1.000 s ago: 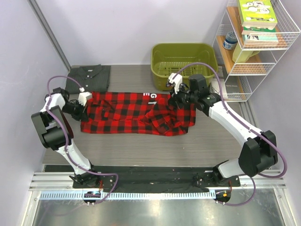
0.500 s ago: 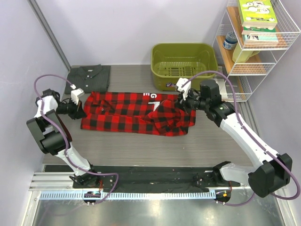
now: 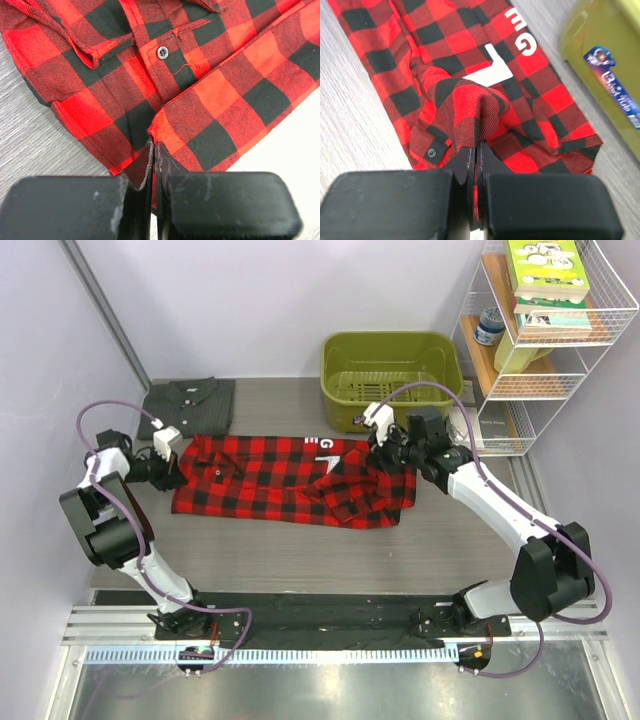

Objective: Fold and stack the long sleeve shirts
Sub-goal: Fold the shirt

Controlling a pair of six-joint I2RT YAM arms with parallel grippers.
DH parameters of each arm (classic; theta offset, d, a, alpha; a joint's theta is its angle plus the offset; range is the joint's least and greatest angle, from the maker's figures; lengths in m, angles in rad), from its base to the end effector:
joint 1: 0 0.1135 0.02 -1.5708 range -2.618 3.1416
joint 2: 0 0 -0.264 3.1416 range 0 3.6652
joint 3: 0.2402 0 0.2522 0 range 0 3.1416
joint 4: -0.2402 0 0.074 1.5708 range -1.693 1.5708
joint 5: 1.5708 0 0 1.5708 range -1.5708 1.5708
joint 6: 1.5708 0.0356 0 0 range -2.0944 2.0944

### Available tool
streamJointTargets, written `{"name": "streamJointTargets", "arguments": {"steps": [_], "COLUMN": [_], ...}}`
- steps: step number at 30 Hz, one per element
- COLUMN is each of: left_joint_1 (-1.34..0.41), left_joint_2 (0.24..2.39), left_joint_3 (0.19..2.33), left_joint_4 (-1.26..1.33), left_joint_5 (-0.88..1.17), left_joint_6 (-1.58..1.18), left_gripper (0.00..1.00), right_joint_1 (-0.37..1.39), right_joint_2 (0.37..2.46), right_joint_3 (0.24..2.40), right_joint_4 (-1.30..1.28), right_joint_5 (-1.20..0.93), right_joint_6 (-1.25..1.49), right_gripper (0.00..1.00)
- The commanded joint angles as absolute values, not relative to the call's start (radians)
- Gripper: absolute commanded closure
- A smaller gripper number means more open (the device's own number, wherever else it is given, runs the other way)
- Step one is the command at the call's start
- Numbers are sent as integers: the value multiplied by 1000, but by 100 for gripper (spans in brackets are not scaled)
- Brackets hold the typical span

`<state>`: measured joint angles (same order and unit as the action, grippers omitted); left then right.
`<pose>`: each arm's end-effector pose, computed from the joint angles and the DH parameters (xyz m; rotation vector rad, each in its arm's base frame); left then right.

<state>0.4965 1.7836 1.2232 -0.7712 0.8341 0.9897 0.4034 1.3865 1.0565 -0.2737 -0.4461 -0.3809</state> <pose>0.3100 0.1380 0.1970 0.6946 2.2470 -0.5753 0.2792 0.1359 0.2902 -1.0503 1.8746 0.4965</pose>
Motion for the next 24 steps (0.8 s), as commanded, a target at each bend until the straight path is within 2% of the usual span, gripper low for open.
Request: {"name": "streamJointTargets", "arguments": {"steps": [1,10,22,23,24], "left_joint_1": [502,503,489,483,480], "left_joint_2": [1750,1726,1769,1773,1784], "left_joint_3": [1207,1183,1138,1135,1134], "left_joint_4": [-698,-637,-430,-426,-426], "left_joint_5": [871,917,835,812,801], "left_joint_6": [977,920,802,802,805], "left_gripper": [100,100,99,97,81], "right_joint_1": [396,388,388,388,388], "right_joint_2": [1315,1258,1433,1440,1459], "right_joint_3": [1095,1040,1074,1074,1074], "right_joint_4": [-184,-156,-43,-37,-32], "right_joint_5": [-437,-422,-365,-367,-370], "right_joint_6": [-360,-380,-382,-380,-377], "right_gripper": [99,99,99,99,99]}}
